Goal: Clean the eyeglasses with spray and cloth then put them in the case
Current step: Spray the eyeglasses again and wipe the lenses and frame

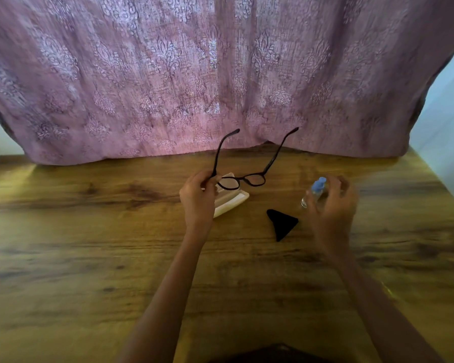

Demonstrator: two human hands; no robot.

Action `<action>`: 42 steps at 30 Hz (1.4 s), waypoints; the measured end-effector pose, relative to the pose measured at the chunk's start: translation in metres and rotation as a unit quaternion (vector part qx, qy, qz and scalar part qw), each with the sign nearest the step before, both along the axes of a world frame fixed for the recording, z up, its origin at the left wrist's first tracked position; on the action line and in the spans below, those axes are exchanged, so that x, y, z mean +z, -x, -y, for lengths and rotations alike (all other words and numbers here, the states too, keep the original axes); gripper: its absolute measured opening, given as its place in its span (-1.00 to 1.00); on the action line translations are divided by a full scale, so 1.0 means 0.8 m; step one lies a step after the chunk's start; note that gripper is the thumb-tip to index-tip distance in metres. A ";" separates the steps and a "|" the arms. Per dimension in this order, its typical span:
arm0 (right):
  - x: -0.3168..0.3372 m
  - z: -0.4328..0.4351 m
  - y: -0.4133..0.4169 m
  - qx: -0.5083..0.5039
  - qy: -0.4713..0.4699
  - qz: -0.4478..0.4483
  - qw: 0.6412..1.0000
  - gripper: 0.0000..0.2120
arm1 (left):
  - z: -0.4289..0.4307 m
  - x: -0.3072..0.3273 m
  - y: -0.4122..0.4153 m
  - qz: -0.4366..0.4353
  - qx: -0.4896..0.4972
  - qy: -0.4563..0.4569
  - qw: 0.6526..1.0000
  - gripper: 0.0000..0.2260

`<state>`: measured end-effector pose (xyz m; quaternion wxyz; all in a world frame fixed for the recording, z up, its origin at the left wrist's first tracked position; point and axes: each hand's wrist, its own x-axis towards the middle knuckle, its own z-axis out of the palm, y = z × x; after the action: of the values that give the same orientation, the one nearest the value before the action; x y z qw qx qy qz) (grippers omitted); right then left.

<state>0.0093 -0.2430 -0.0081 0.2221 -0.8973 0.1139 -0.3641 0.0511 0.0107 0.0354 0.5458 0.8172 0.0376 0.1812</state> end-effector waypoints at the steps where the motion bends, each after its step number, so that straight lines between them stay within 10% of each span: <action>1: -0.004 0.003 -0.001 0.008 -0.001 -0.009 1.000 -0.62 | 0.000 0.000 0.001 -0.004 0.004 0.015 1.000 -0.88; 13: -0.014 0.006 -0.024 0.089 -0.210 -0.081 0.970 -0.49 | 0.000 -0.002 0.008 0.017 0.018 0.036 0.999 -0.87; 20: 0.034 -0.046 0.005 0.223 -0.495 -0.101 0.834 -0.57 | 0.005 -0.006 0.012 0.056 0.039 0.049 0.996 -0.87; 26: 0.058 -0.092 0.029 0.334 -0.539 -0.127 0.762 -0.58 | 0.016 -0.007 0.021 0.060 0.044 0.051 0.996 -0.86; 36: 0.096 -0.121 0.027 0.300 -0.256 -0.136 0.909 -0.53 | 0.032 -0.002 0.035 0.091 0.022 0.040 0.995 -0.84; 42: 0.091 -0.124 0.021 0.290 -0.126 -0.152 0.936 -0.41 | 0.034 -0.006 0.033 0.101 0.017 0.030 0.994 -0.87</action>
<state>-0.0071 -0.1434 0.0644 0.4093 -0.9007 -0.0736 -0.1257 0.0245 -0.0167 0.0302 0.5682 0.7770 0.0018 0.2708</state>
